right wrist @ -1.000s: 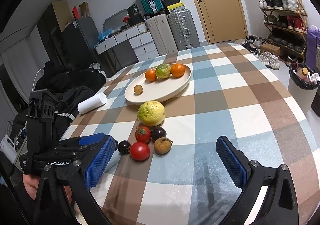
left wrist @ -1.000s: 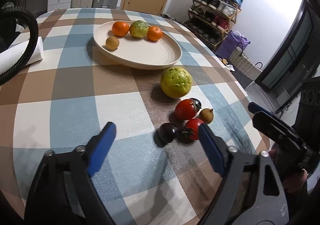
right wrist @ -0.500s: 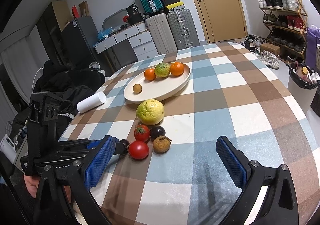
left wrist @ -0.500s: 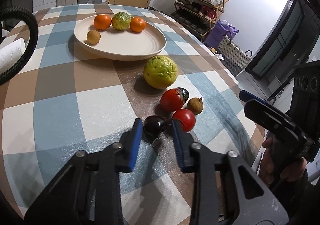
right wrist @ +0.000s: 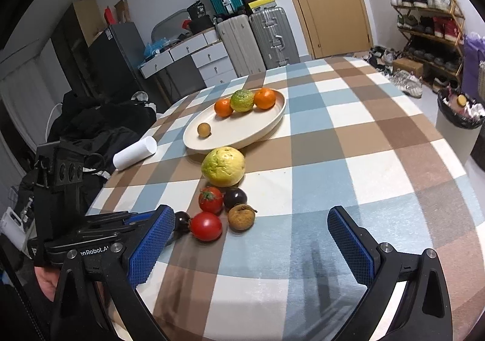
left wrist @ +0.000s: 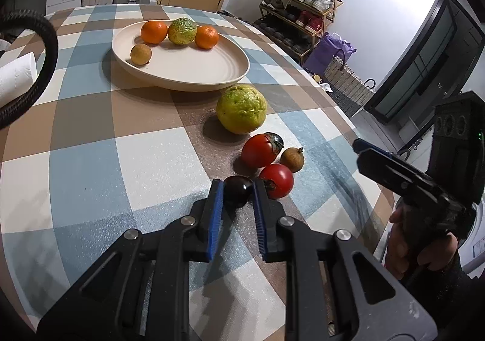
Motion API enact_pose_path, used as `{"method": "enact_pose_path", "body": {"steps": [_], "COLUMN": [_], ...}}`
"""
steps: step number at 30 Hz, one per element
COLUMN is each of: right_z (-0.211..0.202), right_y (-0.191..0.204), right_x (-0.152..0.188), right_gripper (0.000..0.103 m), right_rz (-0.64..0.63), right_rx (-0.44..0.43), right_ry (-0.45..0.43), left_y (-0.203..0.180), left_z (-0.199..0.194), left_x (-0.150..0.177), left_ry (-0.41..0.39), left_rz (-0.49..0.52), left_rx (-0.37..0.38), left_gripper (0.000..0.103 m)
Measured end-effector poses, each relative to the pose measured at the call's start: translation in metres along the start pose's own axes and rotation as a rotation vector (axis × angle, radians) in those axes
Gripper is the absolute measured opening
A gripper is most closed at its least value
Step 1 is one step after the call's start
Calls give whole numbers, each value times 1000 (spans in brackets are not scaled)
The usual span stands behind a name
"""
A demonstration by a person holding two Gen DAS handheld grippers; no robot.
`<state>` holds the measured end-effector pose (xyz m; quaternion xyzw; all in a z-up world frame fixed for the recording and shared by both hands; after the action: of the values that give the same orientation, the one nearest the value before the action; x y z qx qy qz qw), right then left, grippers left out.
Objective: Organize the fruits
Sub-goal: 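Lower the left tool onto a dark plum between its fingers, then close the left tool on the dark plum while the right tool grasps the wrinkled brown fruit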
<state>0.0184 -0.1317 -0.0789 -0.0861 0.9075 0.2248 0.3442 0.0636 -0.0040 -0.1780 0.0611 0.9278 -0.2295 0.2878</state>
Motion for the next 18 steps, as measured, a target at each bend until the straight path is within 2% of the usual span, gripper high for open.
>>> {"method": "enact_pose_path", "body": {"steps": [8,11,18], "right_z": [23,29,41], "right_y": [0,0,-1], "right_x": [-2,-3,-2], "right_gripper": [103,99,73], "right_rz": [46,64,77], "right_rx": [-43,-52,-53], "right_ry": [69,79,121], "left_y": [4,5,14], "left_z": [-12,-18,-32], "left_x": [1,1,-1], "left_ry": [-21,-31,-57], "left_rz": [-1,-2,-13], "left_rx": [3,5,-10], "left_gripper": [17,17,17]}}
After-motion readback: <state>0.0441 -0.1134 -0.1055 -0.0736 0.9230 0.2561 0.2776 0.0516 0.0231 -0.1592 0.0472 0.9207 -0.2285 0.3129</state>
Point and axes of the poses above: each gripper's, at about its wrist camera, not at the fingertips, and z roughly the way its jaws point, y to its left, x to its underside, the point moved 3 cm from there along z, roughly the way its jaws point, and after that the axes turned 2 degrees about y, right-handed, at the moved point
